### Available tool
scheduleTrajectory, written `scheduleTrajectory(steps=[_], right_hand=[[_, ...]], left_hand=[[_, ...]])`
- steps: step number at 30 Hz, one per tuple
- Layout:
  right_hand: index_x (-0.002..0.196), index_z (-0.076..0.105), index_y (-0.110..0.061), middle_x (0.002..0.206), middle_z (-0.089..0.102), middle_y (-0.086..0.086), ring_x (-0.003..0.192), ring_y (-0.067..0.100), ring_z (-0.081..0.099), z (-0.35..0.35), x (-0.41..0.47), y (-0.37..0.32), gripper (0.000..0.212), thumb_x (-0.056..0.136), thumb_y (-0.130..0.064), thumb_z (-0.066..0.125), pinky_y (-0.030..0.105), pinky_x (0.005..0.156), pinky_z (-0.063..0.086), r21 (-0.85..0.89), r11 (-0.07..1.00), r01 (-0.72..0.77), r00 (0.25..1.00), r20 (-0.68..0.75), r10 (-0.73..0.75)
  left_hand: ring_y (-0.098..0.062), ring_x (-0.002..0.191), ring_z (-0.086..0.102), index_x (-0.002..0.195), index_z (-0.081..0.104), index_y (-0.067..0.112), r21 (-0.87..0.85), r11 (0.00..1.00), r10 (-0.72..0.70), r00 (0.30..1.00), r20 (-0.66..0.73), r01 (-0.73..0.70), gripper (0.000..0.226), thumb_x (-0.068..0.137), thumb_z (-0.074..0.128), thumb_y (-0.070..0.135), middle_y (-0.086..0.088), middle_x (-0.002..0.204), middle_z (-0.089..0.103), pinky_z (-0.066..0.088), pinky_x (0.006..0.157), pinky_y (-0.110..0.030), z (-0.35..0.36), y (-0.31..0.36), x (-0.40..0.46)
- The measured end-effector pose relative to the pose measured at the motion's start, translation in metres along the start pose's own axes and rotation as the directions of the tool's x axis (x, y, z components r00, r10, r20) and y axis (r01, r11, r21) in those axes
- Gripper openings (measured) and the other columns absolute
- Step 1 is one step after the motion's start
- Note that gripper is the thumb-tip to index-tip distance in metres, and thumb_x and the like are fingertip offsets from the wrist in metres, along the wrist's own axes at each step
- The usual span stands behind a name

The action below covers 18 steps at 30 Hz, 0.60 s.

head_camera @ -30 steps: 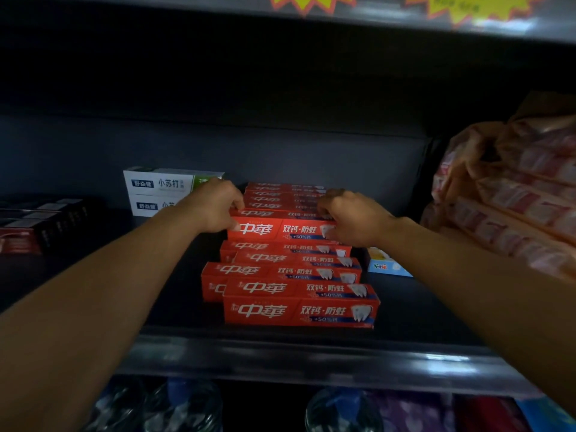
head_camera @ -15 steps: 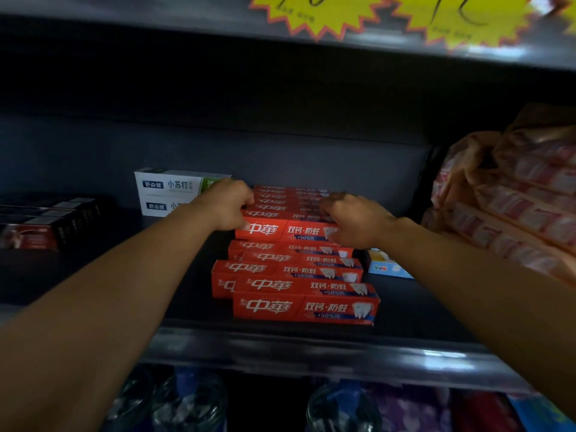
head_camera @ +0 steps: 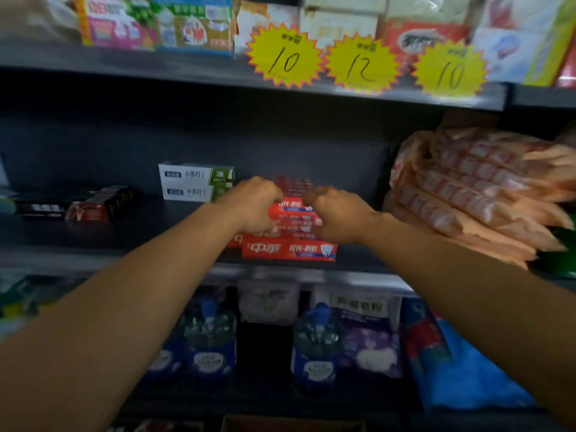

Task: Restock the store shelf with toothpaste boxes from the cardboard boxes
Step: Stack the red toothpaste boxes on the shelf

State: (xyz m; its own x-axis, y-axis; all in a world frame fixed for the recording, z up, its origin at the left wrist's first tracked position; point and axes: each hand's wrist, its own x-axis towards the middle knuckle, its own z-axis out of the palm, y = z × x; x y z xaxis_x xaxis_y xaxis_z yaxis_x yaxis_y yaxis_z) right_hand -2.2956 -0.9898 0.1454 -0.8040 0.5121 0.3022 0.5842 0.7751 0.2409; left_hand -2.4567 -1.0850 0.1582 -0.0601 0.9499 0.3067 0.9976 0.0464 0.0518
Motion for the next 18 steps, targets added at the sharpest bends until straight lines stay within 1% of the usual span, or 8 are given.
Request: scheduleTrajectory(steps=[2,5,9,11,14,15,16,18], right_hand=[[0.126,0.046,-0.012,0.127,0.051,0.010,0.116,0.031,0.050,0.000,-0.024,-0.013,0.052,0.082,-0.031,0.064,0.041,0.087,0.049,-0.009,1.000,0.002,1.000,-0.002,-0.002],[0.125,0.047,-0.010,0.126,0.050,0.012,0.118,0.032,0.049,0.009,-0.062,-0.034,0.051,0.082,-0.032,0.064,0.043,0.090,0.047,0.029,0.999,0.026,1.000,-0.011,-0.026],[0.127,0.046,-0.010,0.131,0.048,0.010,0.122,0.030,0.045,0.039,-0.116,-0.062,0.052,0.083,-0.028,0.064,0.042,0.088,0.045,0.078,0.996,0.038,0.999,0.031,-0.040],[0.124,0.049,-0.008,0.128,0.049,0.012,0.120,0.030,0.047,0.063,-0.141,-0.073,0.047,0.083,-0.026,0.064,0.041,0.085,0.045,0.119,0.991,0.066,0.996,0.047,-0.072],[0.125,0.049,-0.008,0.127,0.049,0.011,0.117,0.029,0.047,0.107,-0.170,-0.086,0.046,0.084,-0.024,0.063,0.041,0.085,0.048,0.166,0.983,0.076,0.987,0.127,-0.097],[0.126,0.048,-0.008,0.127,0.049,0.011,0.116,0.029,0.047,0.122,-0.179,-0.089,0.047,0.084,-0.025,0.063,0.042,0.086,0.048,0.176,0.981,0.080,0.981,0.161,-0.108],[0.127,0.048,-0.007,0.126,0.050,0.012,0.116,0.029,0.048,0.135,-0.187,-0.092,0.049,0.083,-0.025,0.064,0.043,0.086,0.047,0.199,0.977,0.082,0.975,0.186,-0.120],[0.127,0.048,-0.007,0.125,0.051,0.013,0.116,0.030,0.048,0.164,-0.202,-0.098,0.051,0.082,-0.025,0.064,0.043,0.087,0.047,0.260,0.963,0.071,0.962,0.237,-0.135]], left_hand=[[-0.024,0.091,0.062,0.102,0.067,0.018,0.011,1.000,0.017,1.000,0.011,-0.017,0.038,0.070,0.082,0.031,-0.003,0.101,0.066,0.052,0.081,-0.035,0.004,0.010,-0.023],[-0.025,0.087,0.062,0.100,0.068,0.013,0.001,0.999,0.046,0.998,0.051,-0.046,0.038,0.068,0.082,0.029,-0.006,0.097,0.068,0.053,0.077,-0.037,0.022,0.021,-0.057],[-0.027,0.089,0.062,0.101,0.069,0.010,-0.005,0.998,0.057,0.982,0.181,-0.058,0.035,0.070,0.077,0.023,-0.010,0.098,0.068,0.051,0.075,-0.036,0.066,0.038,-0.101],[-0.028,0.096,0.062,0.104,0.068,0.011,-0.027,0.999,0.048,0.963,0.266,-0.042,0.040,0.070,0.079,0.028,-0.009,0.103,0.067,0.052,0.079,-0.036,0.096,0.044,-0.119],[-0.025,0.113,0.057,0.127,0.058,0.014,-0.053,0.998,0.044,0.921,0.386,-0.025,0.065,0.071,0.081,0.038,-0.006,0.126,0.060,0.050,0.091,-0.037,0.146,0.050,-0.142],[-0.025,0.117,0.055,0.131,0.055,0.013,-0.056,0.998,0.049,0.906,0.420,-0.028,0.069,0.072,0.080,0.039,-0.007,0.131,0.057,0.049,0.094,-0.039,0.161,0.051,-0.149],[-0.025,0.119,0.053,0.132,0.054,0.013,-0.062,0.998,0.052,0.891,0.451,-0.027,0.069,0.073,0.079,0.038,-0.007,0.132,0.055,0.048,0.096,-0.040,0.176,0.052,-0.155],[-0.024,0.114,0.055,0.129,0.057,0.015,-0.083,0.996,0.058,0.853,0.519,-0.018,0.061,0.075,0.078,0.035,-0.006,0.127,0.057,0.049,0.093,-0.041,0.204,0.055,-0.167]])
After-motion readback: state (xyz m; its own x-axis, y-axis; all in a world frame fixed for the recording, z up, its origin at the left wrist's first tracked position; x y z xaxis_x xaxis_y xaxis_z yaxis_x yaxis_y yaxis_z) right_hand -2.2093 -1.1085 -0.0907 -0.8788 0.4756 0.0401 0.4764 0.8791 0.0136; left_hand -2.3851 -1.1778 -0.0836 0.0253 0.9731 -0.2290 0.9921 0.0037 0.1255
